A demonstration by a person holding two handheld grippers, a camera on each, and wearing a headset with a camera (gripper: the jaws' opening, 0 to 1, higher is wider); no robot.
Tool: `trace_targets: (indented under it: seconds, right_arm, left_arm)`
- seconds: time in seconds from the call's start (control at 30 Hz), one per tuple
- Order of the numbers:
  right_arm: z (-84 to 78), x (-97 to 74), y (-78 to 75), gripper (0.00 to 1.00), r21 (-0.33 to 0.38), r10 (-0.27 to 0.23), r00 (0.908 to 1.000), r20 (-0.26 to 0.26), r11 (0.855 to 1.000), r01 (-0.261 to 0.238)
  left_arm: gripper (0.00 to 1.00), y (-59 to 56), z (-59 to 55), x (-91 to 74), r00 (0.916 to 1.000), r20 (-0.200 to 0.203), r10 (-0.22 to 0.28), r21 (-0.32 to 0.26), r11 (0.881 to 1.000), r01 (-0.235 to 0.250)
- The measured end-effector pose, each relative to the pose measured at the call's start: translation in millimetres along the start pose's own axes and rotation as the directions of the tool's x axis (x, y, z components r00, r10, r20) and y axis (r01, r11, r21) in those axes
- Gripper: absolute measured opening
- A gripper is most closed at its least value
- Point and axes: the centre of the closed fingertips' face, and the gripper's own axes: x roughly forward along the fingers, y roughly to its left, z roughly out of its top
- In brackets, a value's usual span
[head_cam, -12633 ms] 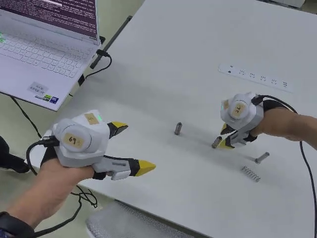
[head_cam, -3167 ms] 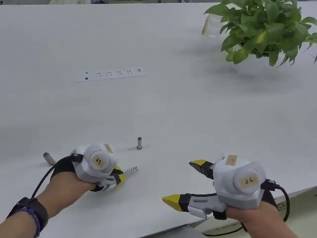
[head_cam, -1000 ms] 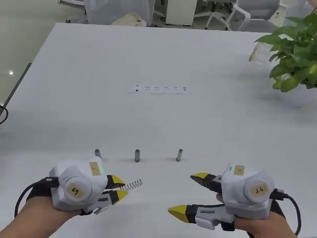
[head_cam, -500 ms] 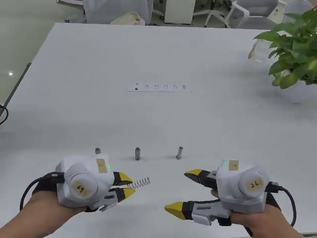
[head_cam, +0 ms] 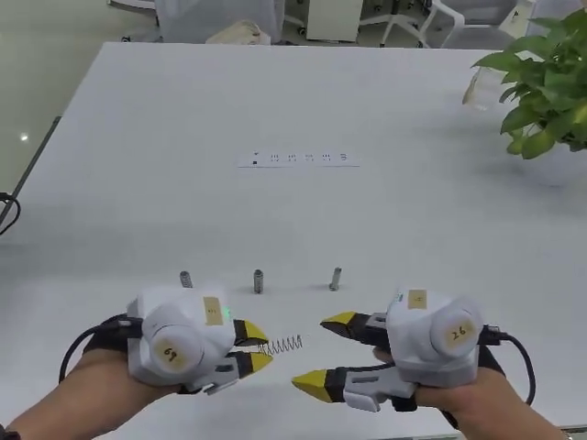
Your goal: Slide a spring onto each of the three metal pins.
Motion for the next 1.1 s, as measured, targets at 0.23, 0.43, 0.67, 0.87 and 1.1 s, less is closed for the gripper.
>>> trace_targets:
  seconds: [0.23,0.43,0.67,0.87,1.1]
  right_arm:
    - [-0.4,1.9,5.3,0.43,-0.007,0.024,0.9997,0.004,1.000,-0.024]
    - [-0.5,1.2,11.9,0.31,0.001,0.046,0.9987,0.023,0.999,-0.046]
    - [-2.6,0.0,16.8,0.21,0.000,0.059,0.9980,0.024,0.998,-0.059]
    - [1.1,-4.8,16.4,0.12,0.013,0.062,0.9974,0.037,0.998,-0.063]
    - [4.9,-6.3,21.8,0.09,0.009,0.083,0.9956,0.045,0.996,-0.083]
  left_arm:
    - [0.02,-12.4,8.6,3.0,0.9993,0.012,-0.036,0.033,0.999,0.035]
    - [0.02,-16.7,10.5,3.1,0.9988,0.010,-0.047,0.057,0.997,0.047]
    - [0.02,-18.9,14.0,0.9,0.9985,0.009,-0.054,0.087,0.995,0.053]
    - [0.02,-21.5,13.2,1.9,0.9983,0.000,-0.059,0.104,0.993,0.058]
    - [0.02,-21.3,12.0,5.2,0.9982,-0.023,-0.056,0.134,0.989,0.059]
